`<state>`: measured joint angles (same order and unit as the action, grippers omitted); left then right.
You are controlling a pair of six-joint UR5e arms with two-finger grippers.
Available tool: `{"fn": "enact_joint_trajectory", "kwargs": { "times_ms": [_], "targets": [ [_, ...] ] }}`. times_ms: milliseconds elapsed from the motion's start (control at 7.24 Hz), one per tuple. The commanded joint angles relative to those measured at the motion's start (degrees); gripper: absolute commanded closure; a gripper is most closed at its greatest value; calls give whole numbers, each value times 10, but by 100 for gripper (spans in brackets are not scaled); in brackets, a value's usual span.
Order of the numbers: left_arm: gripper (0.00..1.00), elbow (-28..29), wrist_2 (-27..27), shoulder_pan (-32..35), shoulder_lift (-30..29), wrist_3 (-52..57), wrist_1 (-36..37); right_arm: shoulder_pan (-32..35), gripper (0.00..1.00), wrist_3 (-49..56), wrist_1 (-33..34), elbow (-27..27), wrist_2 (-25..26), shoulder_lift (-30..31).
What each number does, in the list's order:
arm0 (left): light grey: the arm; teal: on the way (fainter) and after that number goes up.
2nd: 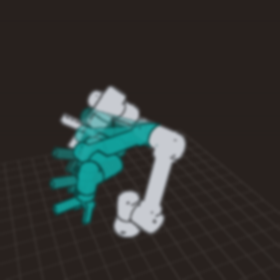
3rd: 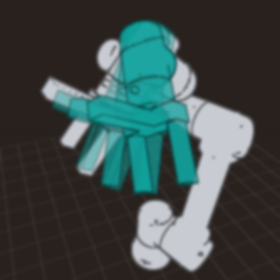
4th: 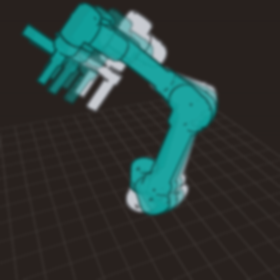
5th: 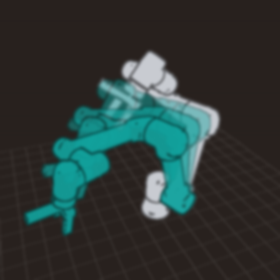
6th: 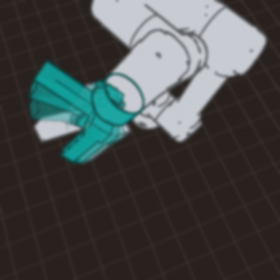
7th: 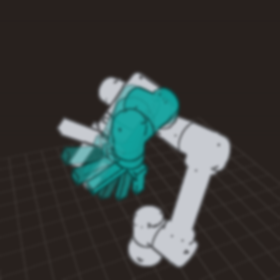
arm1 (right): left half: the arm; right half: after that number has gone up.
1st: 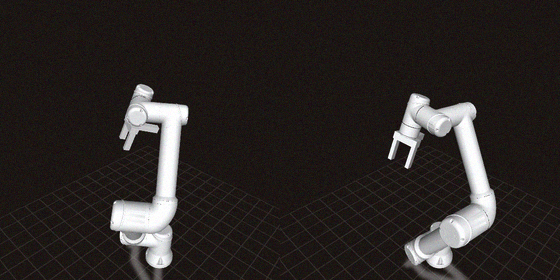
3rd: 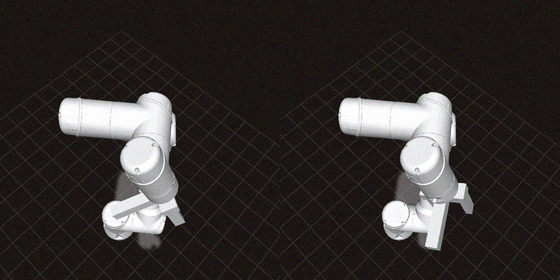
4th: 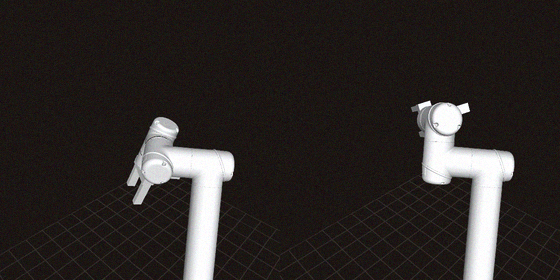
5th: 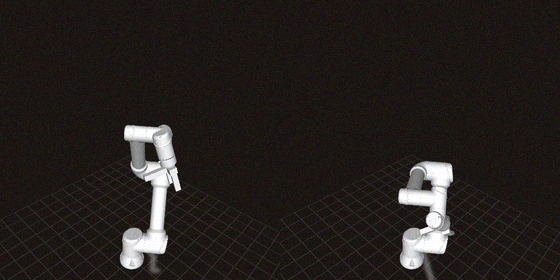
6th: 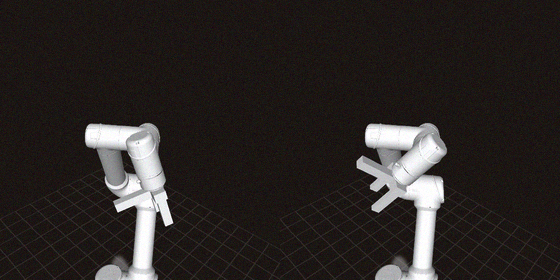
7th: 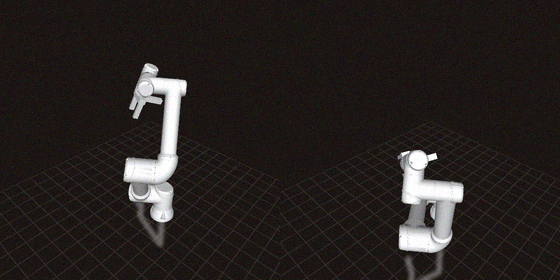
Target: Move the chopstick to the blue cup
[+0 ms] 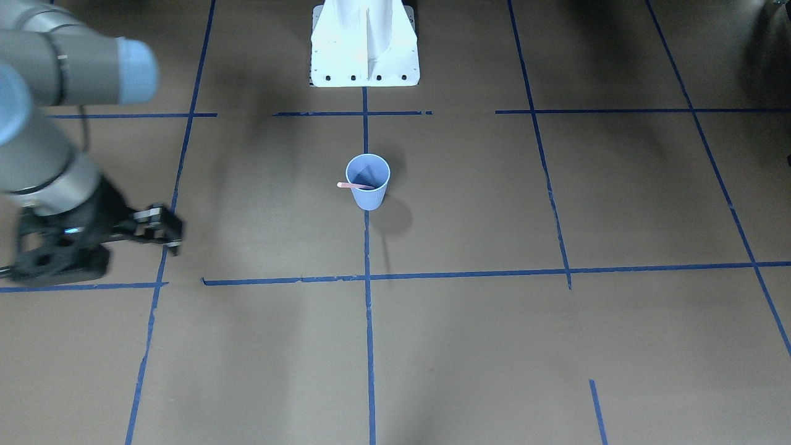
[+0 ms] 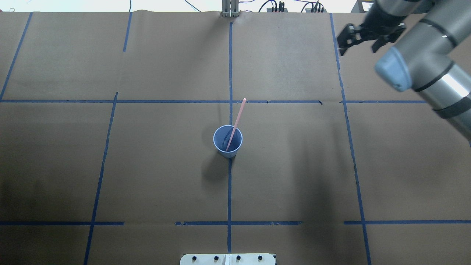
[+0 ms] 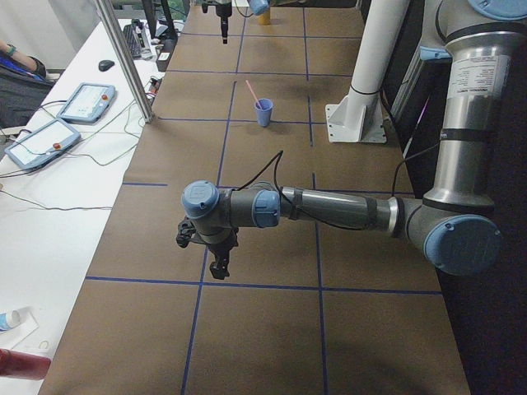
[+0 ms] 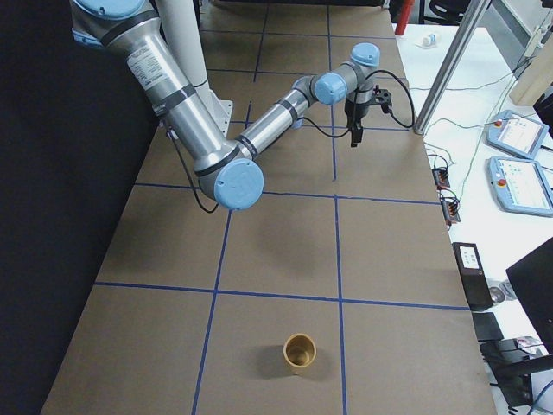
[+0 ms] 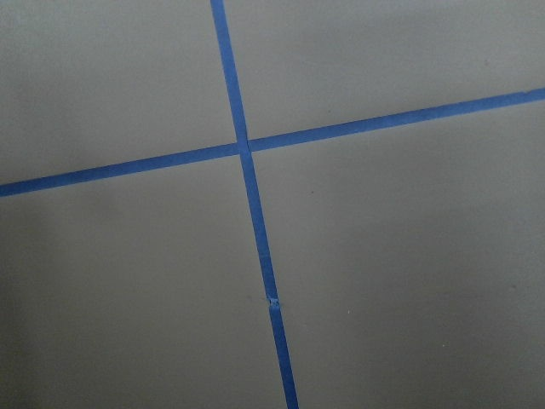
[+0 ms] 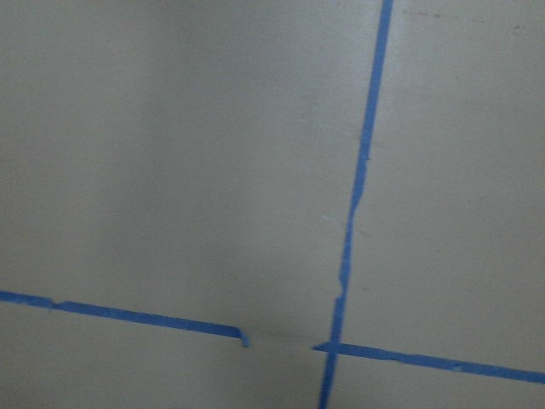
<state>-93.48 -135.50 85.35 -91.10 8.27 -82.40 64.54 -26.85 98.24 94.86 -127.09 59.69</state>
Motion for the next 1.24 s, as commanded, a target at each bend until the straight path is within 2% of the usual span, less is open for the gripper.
{"fn": "enact_joint_trajectory", "kwargs": {
  "times_ms": [0,414,691,1105],
  "targets": [
    [0,0,0,2,13,-2,-13,71,0,167,0,-2,-13,81],
    [0,2,1,5,15,-4,-22,121,0,322,-9,7,-11,205],
    [0,-3,2,5,15,-3,-22,167,0,337,-11,12,-24,275],
    [0,-3,8,4,15,-2,-21,203,0,324,-12,16,-49,310]
  ]
}}
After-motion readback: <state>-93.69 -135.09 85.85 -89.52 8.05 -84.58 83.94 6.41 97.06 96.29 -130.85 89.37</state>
